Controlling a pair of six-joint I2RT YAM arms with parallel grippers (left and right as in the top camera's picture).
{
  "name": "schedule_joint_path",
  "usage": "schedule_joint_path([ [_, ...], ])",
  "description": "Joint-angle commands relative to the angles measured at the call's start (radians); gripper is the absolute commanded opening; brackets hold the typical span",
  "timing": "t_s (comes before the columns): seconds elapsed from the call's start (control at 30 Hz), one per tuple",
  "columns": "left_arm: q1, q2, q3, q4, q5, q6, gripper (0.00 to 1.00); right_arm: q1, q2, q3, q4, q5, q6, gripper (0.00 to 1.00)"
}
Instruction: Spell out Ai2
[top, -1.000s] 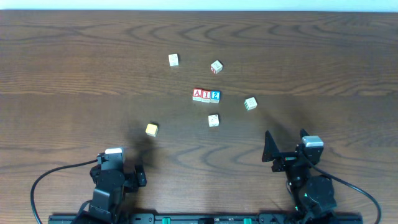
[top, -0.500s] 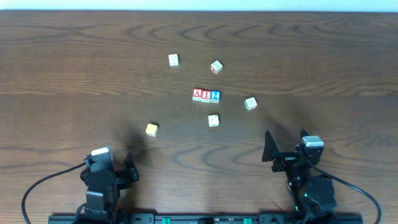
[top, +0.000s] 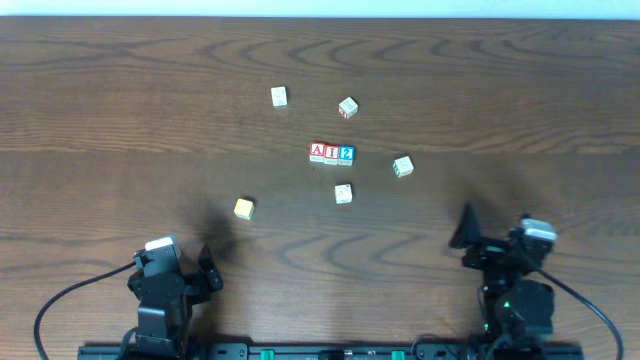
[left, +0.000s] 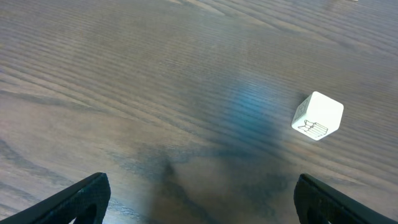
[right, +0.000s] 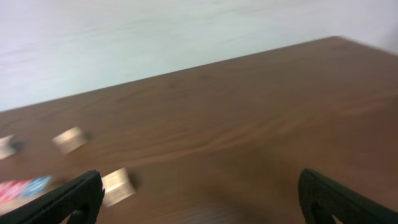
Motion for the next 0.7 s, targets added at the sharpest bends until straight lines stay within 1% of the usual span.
schedule_joint_path([
  [0.0, 0.006, -0.008, -0.023, -0.012, -0.015, 0.001, 0.95, -0.068, -0.006, -0.003, -0.004, 0.004, 0.011, 0.99],
  [0.23, 0.059, -0.008, -0.023, -0.013, -0.015, 0.0, 0.95, -0.071, -0.006, -0.003, -0.004, 0.003, 0.011, 0.99],
  [0.67, 0.062, -0.008, -0.023, -0.013, -0.015, 0.001, 0.95, -0.071, -0.006, -0.003, -0.004, 0.003, 0.011, 0.99],
])
